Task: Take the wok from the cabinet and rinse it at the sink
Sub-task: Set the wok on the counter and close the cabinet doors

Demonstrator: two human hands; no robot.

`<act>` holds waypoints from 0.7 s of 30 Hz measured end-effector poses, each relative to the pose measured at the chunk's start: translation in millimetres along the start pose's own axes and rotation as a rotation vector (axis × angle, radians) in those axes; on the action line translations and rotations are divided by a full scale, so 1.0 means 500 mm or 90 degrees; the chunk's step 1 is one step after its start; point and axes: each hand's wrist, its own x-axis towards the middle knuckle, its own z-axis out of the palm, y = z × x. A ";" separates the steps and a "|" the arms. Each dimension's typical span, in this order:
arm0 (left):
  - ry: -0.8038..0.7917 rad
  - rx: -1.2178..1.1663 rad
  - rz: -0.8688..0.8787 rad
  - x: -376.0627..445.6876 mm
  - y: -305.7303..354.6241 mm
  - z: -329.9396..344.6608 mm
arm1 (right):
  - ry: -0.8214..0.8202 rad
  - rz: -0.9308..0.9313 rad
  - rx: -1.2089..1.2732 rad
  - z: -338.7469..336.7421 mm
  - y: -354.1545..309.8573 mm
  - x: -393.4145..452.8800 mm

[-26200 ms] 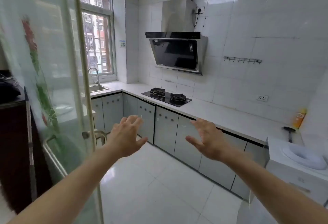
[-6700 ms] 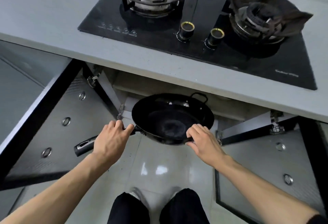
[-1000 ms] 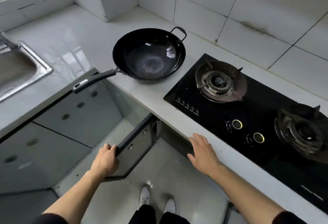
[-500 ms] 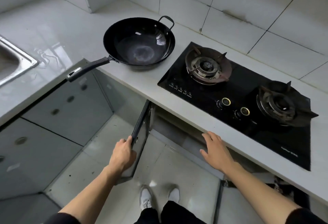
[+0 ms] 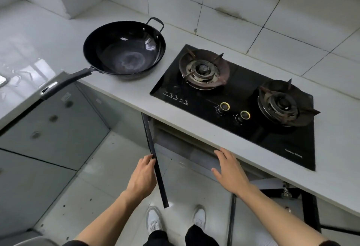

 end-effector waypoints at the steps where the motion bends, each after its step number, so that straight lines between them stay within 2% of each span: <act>1: -0.005 0.027 0.017 0.001 0.006 0.004 | 0.003 0.000 0.005 -0.002 0.010 -0.001; 4: -0.043 0.077 0.014 0.016 0.039 0.018 | 0.010 0.000 0.005 -0.008 0.044 0.001; 6: -0.086 0.042 -0.020 0.032 0.073 0.028 | 0.005 0.009 0.003 -0.013 0.065 0.004; 10: -0.167 -0.135 -0.133 0.070 0.126 0.057 | 0.005 0.035 -0.011 -0.023 0.107 0.013; 15: -0.205 -0.295 -0.161 0.120 0.197 0.079 | -0.024 0.058 -0.026 -0.029 0.151 0.016; 21: -0.182 -0.588 -0.342 0.165 0.256 0.103 | -0.043 0.066 -0.010 -0.024 0.181 0.013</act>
